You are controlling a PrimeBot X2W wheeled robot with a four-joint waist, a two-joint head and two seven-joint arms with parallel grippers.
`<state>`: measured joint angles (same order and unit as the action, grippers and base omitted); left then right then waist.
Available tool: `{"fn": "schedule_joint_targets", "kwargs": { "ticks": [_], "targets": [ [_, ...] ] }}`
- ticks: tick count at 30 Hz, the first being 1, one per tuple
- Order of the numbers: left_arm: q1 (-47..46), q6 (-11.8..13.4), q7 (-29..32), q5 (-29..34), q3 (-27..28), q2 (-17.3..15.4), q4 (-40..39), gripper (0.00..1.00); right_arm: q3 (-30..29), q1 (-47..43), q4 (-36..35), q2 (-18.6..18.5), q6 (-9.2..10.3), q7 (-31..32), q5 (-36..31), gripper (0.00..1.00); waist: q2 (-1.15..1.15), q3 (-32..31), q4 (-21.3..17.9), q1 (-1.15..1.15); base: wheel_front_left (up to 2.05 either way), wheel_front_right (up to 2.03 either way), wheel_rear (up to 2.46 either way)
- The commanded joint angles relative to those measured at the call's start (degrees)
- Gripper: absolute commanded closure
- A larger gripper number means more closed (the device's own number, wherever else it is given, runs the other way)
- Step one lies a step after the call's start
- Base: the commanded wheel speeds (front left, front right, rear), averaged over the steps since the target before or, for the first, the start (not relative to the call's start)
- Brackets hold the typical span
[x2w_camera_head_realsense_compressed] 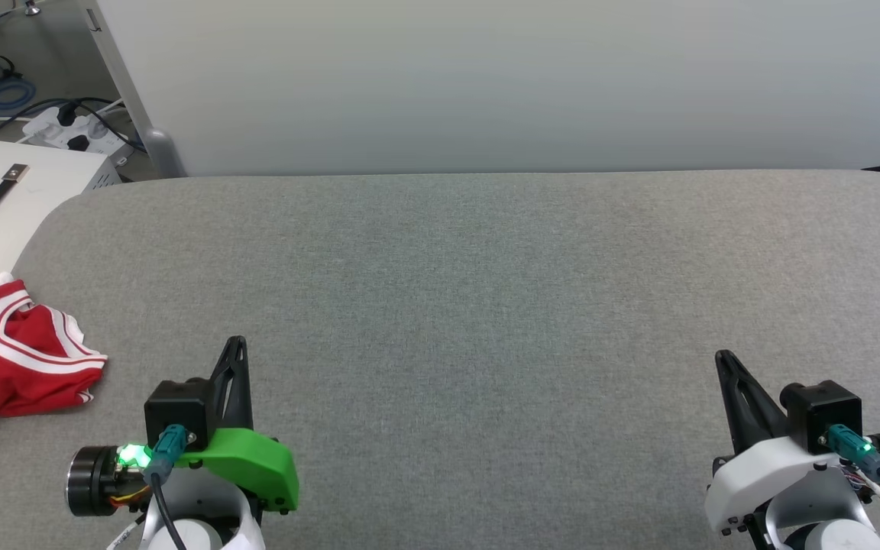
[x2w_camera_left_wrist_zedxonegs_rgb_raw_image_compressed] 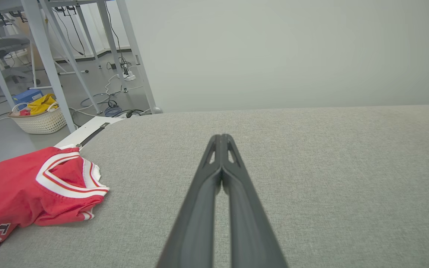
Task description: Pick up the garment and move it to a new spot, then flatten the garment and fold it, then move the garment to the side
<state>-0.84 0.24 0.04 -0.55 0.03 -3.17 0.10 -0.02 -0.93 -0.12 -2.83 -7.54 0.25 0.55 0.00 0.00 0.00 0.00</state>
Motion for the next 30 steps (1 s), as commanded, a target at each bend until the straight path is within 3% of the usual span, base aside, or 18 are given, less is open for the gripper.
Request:
{"fn": "schedule_joint_targets", "kwargs": {
  "ticks": [1, 12, 13, 30],
  "targets": [
    [0.84, -0.24, -0.04, 0.55, -0.03, 0.29, -0.10, 1.00, 0.02, 0.93, 0.12, -0.05, 0.05, -0.25, -0.55, 1.00, 0.00, 0.00, 0.00, 0.00, 0.00, 0.00, 0.00],
    [0.84, -0.24, -0.04, 0.55, -0.03, 0.29, -0.10, 1.00, 0.02, 0.93, 0.12, -0.05, 0.05, -0.25, -0.55, 1.00, 0.00, 0.00, 0.00, 0.00, 0.00, 0.00, 0.00],
    [0.00, -0.01, -0.01, -0.02, -0.03, -0.01, 0.00, 0.00, 0.01, -0.01, 0.00, 0.00, 0.00, -0.01, 0.01, 0.00, 0.00, 0.00, 0.00, 0.00, 0.00, 0.00, 0.00],
    [-0.70, -0.66, -1.82, -1.97, -1.31, 0.03, 0.86, 0.00, -0.52, -0.07, 0.63, -0.01, 0.01, -1.84, 2.50, 0.00, 0.00, -0.03, -0.16, 0.00, 0.00, 0.00, 0.00]
  ]
}}
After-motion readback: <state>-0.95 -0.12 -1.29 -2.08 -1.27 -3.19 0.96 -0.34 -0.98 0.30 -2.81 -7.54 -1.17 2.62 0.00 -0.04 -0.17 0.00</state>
